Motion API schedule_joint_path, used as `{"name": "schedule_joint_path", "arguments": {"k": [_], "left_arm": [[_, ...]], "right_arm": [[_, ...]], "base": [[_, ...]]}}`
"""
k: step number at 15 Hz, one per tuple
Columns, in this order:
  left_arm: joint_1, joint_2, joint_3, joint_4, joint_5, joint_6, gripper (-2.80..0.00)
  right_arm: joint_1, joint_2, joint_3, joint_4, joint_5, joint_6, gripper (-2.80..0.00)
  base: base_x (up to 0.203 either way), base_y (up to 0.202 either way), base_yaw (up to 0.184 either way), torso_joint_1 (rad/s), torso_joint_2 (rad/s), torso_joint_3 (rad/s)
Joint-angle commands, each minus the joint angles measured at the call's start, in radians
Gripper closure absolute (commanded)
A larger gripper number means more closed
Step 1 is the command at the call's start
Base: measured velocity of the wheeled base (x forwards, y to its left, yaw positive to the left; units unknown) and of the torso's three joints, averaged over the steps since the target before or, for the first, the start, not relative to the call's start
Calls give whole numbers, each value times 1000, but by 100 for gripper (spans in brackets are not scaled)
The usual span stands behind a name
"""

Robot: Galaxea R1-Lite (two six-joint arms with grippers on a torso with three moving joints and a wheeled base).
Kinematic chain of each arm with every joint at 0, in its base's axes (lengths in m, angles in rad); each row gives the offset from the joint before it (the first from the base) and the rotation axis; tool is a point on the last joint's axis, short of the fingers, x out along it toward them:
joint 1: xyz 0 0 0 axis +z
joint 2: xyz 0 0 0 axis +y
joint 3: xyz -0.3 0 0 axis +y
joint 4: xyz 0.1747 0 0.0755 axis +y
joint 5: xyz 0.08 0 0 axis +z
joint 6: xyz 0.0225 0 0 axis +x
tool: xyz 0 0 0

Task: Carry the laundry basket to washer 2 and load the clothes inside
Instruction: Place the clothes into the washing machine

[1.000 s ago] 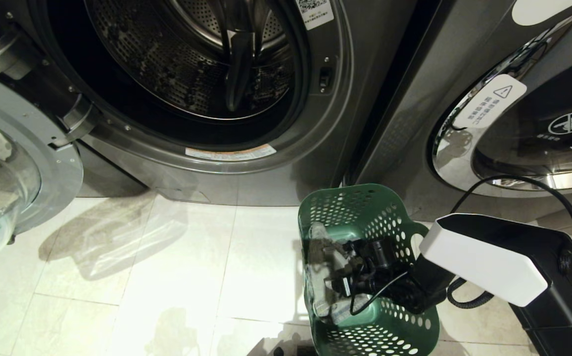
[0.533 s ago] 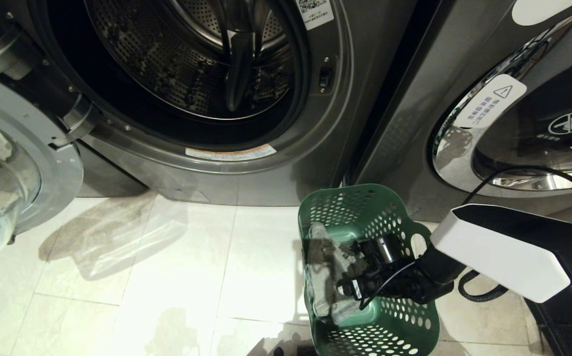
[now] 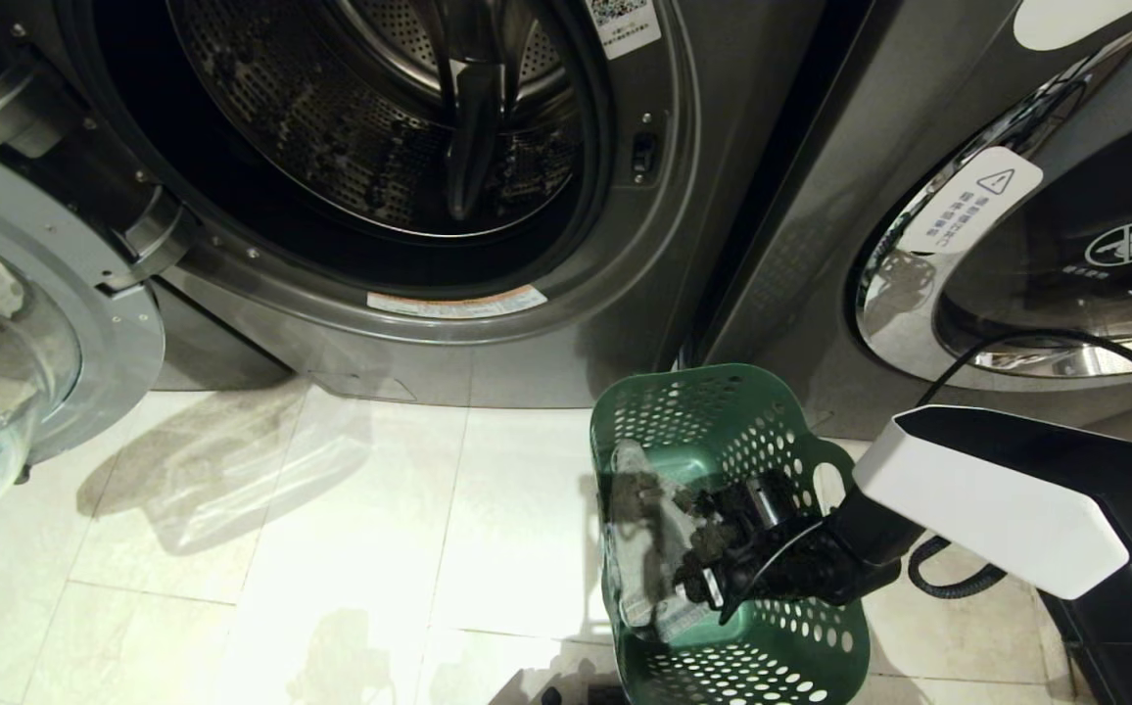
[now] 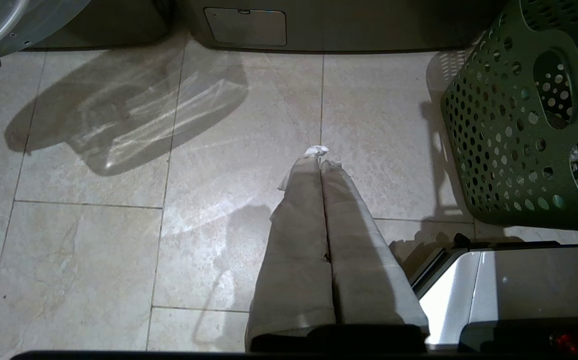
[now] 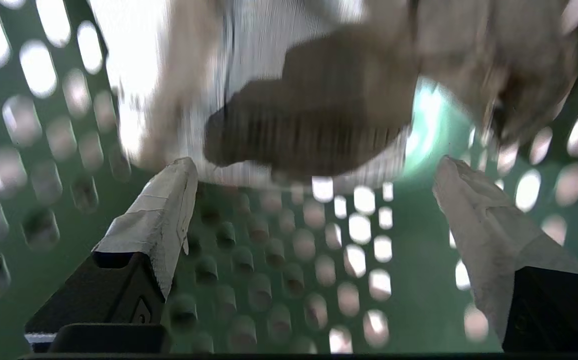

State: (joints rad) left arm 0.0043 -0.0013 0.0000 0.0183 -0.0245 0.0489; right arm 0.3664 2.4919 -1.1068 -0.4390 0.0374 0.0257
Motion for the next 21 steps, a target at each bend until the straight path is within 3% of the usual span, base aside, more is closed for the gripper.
{"name": "schedule_joint_path", "arguments": {"k": [1, 5, 21], "left_arm": [[0, 0, 2, 0, 0, 0, 0], [0, 0, 2, 0, 0, 0, 0], [0, 0, 2, 0, 0, 0, 0]], "right_arm": [[0, -26, 25, 15, 0, -4, -280], [4, -59, 97, 20, -49, -2, -280], [58, 9, 41, -84, -50, 5, -280]], "base": [[0, 0, 0, 0, 0, 0], [0, 0, 0, 0, 0, 0], [0, 0, 0, 0, 0, 0]]}}
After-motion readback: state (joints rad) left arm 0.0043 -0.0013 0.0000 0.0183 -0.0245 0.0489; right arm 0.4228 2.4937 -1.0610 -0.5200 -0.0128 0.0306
